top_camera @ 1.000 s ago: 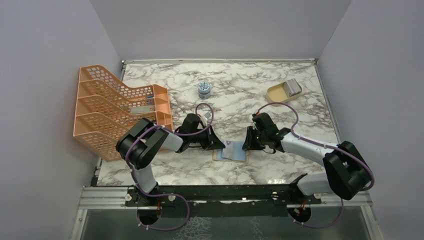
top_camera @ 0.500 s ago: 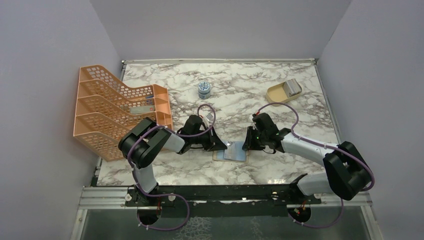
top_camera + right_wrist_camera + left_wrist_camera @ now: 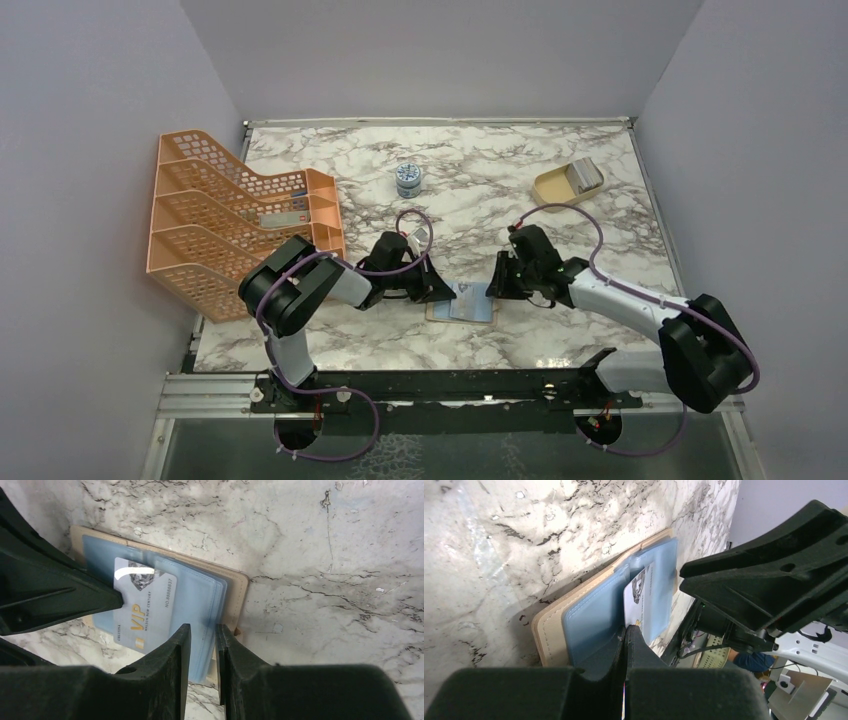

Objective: Put the credit cards into the card holder
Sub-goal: Insert the credit card into the card holder, then pick up the credit card from the storage box.

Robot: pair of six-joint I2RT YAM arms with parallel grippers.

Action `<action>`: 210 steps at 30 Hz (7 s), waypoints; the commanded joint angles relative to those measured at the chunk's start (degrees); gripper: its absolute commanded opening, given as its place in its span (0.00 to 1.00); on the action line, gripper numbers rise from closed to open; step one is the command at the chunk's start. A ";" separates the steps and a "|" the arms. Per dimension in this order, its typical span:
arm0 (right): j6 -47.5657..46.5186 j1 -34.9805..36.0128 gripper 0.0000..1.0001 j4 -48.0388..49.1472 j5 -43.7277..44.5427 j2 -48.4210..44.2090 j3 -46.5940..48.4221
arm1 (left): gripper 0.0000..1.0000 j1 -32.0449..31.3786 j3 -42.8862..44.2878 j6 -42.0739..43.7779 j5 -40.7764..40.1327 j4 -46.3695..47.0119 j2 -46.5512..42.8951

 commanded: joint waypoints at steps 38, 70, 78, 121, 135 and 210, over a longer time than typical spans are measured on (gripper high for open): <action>2.09 0.52 0.21 -6.47 7.80 -6.12 -0.65 | 0.38 -3.35 -0.51 -1.81 -7.45 1.25 -1.31; 2.36 0.59 0.20 1.22 3.30 -0.32 -3.74 | 0.34 -6.26 3.47 -1.90 -7.33 1.24 -0.22; 2.41 0.57 0.20 2.29 2.51 -0.24 -4.53 | 0.33 -7.37 4.34 -1.31 -8.33 1.28 0.31; -24.46 -9.06 0.32 -8.45 42.10 20.85 35.77 | 0.99 -6.47 13.86 30.16 -29.10 -52.44 -33.22; -41.07 -20.62 0.40 -1.51 50.47 41.40 52.45 | 0.99 -6.14 16.43 44.43 -28.70 -67.25 -42.03; -47.64 -25.79 0.01 -11.02 38.43 44.77 62.37 | 0.99 3.28 15.34 45.64 -20.55 -65.97 -42.43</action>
